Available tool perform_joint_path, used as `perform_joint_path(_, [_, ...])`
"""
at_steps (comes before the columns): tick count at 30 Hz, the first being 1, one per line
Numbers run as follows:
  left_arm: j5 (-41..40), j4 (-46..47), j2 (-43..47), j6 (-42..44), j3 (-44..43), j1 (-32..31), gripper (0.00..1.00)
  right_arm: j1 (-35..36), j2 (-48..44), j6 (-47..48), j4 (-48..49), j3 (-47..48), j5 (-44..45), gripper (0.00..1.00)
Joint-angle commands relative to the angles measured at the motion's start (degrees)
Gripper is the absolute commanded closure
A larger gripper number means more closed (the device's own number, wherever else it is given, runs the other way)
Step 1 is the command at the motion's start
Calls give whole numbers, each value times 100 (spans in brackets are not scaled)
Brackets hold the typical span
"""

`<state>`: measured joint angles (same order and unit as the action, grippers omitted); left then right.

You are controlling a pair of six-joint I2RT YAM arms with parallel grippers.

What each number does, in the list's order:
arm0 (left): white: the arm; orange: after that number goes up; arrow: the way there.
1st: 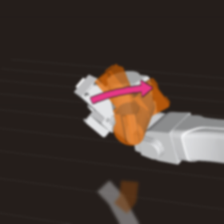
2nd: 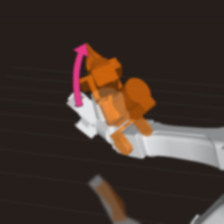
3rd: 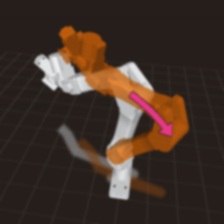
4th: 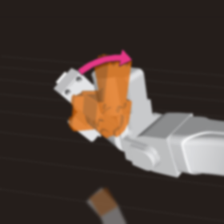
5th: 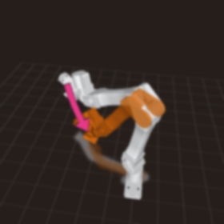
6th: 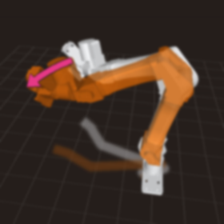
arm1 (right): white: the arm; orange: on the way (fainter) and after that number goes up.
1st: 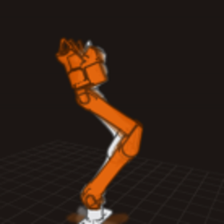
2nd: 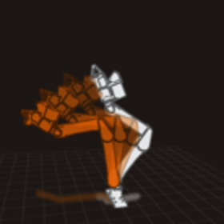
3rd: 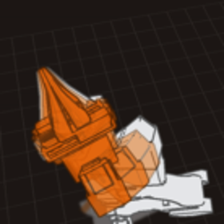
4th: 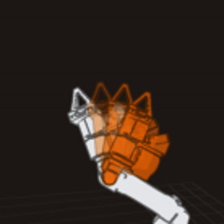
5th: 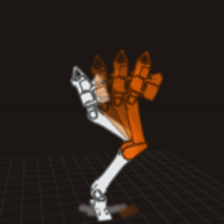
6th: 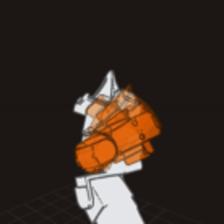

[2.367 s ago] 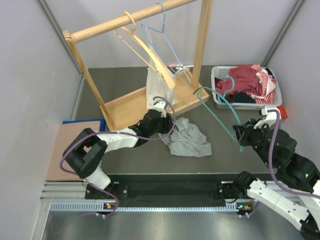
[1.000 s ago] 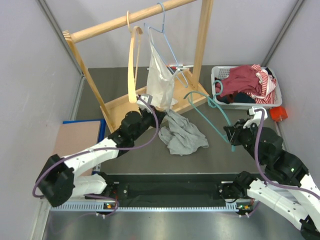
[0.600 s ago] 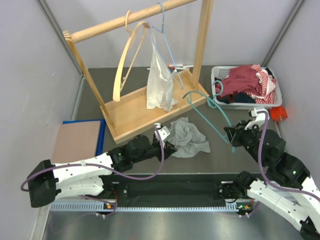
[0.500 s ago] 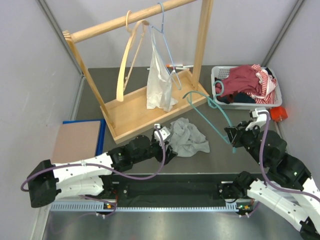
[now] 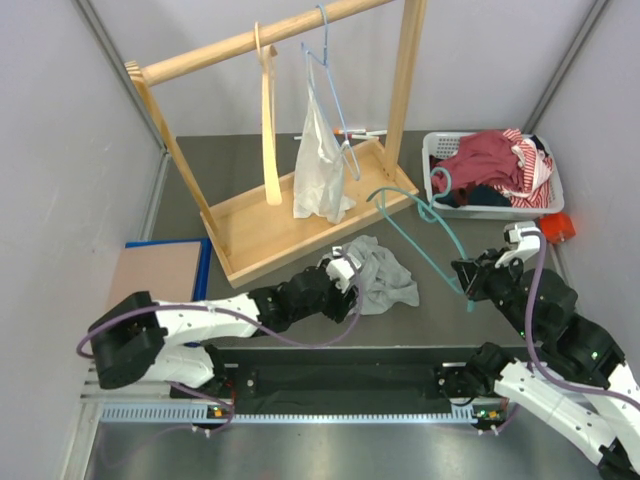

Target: Place the tank top on the hanger

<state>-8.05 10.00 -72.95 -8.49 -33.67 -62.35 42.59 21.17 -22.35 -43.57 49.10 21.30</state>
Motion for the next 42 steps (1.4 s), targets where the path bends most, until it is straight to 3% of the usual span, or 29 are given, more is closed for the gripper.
perform_joint_path(1, [-432,441,-527,-21,-517,12,40,30,-130,-94,138,3,-47,100])
perform_joint_path(9, [-803,687,-993,-126,-764,73,54,39,-166,-94,138,-59,-109,100])
perform_joint_path(19, [-557,731,-1195,-197,-755,170,60,30,-183,-85,94,-6,-144,100])
perform_joint_path(21, [-399,784,-1213,-223,-746,205,71,39,-183,-94,86,3,-179,100])
perform_joint_path(22, [-355,793,-1196,-258,-755,249,87,30,-192,-94,86,12,-196,100])
perform_joint_path(24, [-556,688,-1134,-302,-807,276,99,30,-183,-77,51,55,-249,100])
perform_joint_path(27, [-786,258,-853,-469,-966,582,100,39,-227,2,33,143,-380,100])
perform_joint_path(32, [-487,-533,-308,-777,-1203,1690,100,39,-298,134,77,126,-714,100])
perform_joint_path(42, [-575,-877,-9,-548,-1177,2314,100,30,-69,257,419,-41,-1382,100])
